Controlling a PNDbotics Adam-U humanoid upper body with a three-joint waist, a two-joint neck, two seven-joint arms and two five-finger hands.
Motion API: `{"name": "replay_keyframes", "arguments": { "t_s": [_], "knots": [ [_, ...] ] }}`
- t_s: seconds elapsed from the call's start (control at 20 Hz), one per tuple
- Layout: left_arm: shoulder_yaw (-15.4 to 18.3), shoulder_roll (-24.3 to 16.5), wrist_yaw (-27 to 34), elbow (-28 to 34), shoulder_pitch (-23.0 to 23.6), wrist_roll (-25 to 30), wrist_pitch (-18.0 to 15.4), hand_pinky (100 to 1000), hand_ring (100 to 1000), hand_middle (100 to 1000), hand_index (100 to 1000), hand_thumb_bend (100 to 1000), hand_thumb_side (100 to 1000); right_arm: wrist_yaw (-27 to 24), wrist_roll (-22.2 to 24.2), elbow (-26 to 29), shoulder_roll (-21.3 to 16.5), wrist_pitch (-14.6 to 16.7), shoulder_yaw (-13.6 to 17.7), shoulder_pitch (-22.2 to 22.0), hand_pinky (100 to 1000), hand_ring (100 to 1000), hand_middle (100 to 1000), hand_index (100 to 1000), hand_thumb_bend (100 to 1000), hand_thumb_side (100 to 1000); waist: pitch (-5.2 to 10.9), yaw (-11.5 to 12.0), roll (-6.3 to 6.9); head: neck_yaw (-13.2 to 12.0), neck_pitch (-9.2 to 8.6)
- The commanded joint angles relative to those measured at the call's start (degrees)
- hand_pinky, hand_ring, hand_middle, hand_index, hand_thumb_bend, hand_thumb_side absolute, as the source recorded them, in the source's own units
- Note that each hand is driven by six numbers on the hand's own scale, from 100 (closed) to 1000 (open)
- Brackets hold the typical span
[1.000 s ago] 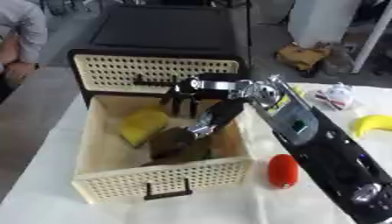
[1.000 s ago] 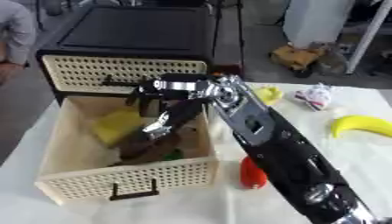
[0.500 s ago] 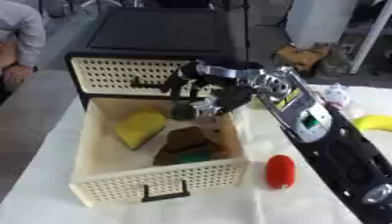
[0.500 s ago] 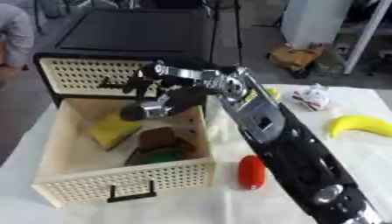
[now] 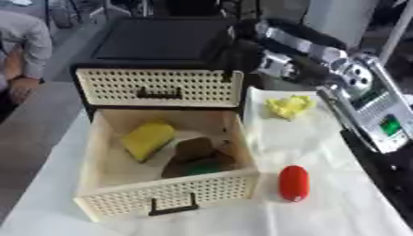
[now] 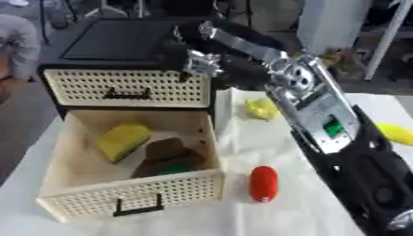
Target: Pick up objects from table and place into drawer.
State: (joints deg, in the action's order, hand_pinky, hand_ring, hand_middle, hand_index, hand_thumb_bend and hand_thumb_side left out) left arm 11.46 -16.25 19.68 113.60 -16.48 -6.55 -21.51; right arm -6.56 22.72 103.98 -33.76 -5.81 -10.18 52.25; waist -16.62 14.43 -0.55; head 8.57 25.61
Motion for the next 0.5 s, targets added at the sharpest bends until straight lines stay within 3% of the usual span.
{"name": "replay_keyframes", "arguments": {
  "t_s": [0.05, 0.3, 0.5],
  "knots": [
    [0.1, -2.2, -0.1, 1.0, 0.0, 0.0, -1.1, 317, 514, 513, 796, 100, 991, -4.4, -5.0, 4.6, -2.6, -2.4, 3.5, -0.2, 527, 765, 554, 712, 524, 914, 1.26, -0.1, 0.51, -1.1, 0.42],
    [-0.2, -4.2, -2.0, 1.0, 0.3, -0.1, -5.0, 315, 516, 517, 789, 100, 975, -9.6, -14.2, 9.4, -4.8, -5.1, 8.0, -2.9, 522, 762, 556, 712, 492, 880, 1.13, -0.7, 1.01, -1.6, 1.01],
    [-0.8, -7.1, -6.5, 1.0, 0.7, -0.7, -10.2, 249, 474, 491, 745, 100, 953, -12.4, -21.1, 10.5, -6.8, -3.8, 11.0, -4.4, 519, 758, 559, 715, 479, 909, 1.11, -1.0, 1.42, -1.8, 1.85]
  ]
}}
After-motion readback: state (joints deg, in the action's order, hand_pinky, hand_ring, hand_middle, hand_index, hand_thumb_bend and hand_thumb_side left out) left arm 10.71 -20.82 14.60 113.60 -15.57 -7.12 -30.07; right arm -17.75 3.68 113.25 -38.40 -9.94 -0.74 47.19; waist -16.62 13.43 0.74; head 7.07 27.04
